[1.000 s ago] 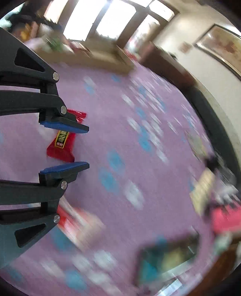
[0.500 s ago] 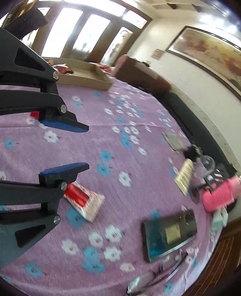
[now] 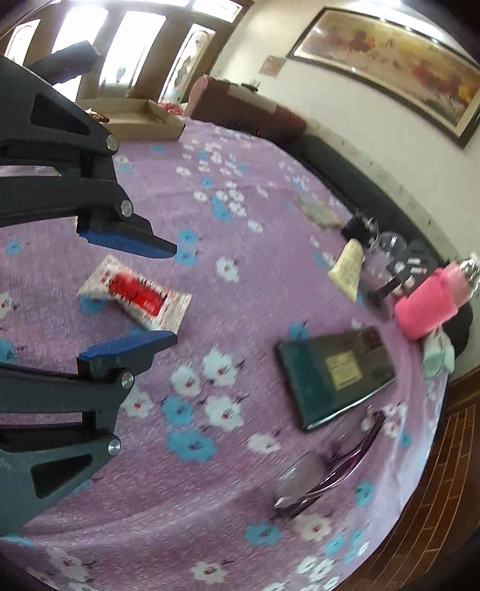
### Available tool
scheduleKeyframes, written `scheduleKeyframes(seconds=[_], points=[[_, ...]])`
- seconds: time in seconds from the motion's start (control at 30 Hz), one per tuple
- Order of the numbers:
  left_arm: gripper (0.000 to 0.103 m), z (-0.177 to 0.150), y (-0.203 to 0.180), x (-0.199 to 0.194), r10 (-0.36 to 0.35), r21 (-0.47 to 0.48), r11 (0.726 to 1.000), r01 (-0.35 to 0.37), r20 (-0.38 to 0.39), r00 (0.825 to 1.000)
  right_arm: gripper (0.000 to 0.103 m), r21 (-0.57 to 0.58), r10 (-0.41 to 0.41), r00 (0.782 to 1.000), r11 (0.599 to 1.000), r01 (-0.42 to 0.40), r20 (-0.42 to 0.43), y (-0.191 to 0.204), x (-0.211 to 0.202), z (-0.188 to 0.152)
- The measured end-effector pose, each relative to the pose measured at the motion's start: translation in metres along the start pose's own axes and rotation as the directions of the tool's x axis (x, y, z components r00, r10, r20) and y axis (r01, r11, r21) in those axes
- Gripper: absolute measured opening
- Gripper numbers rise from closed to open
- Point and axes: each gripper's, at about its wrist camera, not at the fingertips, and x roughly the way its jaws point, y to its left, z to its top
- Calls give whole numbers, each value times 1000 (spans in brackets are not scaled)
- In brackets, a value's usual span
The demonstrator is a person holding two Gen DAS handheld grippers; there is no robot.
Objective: Organize snacks
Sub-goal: 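Move both grippers back over the last snacks on the table, then grasp the red candy bar with the left gripper while the right grasps the white-red sachet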
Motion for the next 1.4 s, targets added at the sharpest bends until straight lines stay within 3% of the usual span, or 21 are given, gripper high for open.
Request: scheduleKeyframes(seconds=[0.03,0.1,0.2,0.33,0.4,0.43,0.53,0.6,0.7,0.87,1.0,1.1,1.27,1.33,1.4], points=[[72,1,-4,2,19,41,999,-20,13,1000,43,-13,-12,1000,1000,12,-3,2,1,-1],[53,-1,-6,2,35,93,995,-40,51,998,45,-53,-39,999,998,38,-3,9,3,-6],[48,-3,-4,1,22,143,989,-33,74,997,46,-117,-69,998,991,67,-13,21,10,-13],[49,2,10,-11,-46,107,993,39,56,997,46,-238,-118,993,965,111,-16,39,22,-27],[64,3,12,-15,-64,105,993,59,47,997,46,-318,-143,990,938,134,-4,49,26,-34],[67,3,15,-18,-80,105,992,74,53,995,46,-340,-147,989,930,137,-5,51,28,-37],[68,5,12,-15,-72,140,988,62,68,995,32,-413,-164,986,898,155,13,61,32,-46],[67,5,8,-7,-109,172,980,101,41,993,29,-419,-164,986,894,156,16,61,32,-47],[67,-2,1,-1,-87,216,973,82,12,996,29,-403,-147,989,905,137,6,58,31,-45],[67,-29,-3,-15,-107,276,954,116,-48,993,28,-387,-138,990,913,126,-3,57,30,-44],[68,-61,-12,-36,-152,376,910,178,-96,984,28,-380,-134,991,917,121,-9,57,30,-43],[71,-60,-11,-41,-125,341,930,134,-51,991,28,-385,-133,991,915,119,-9,56,30,-42],[70,-34,-7,-19,-77,193,978,80,-23,997,28,-381,-127,992,917,113,-12,55,29,-43],[63,-31,-11,-14,-41,186,982,42,-7,999,28,-383,-128,992,917,114,-12,56,29,-43],[45,-29,-13,-10,-23,195,981,20,14,1000,28,-384,-126,992,917,112,-13,56,29,-43]])
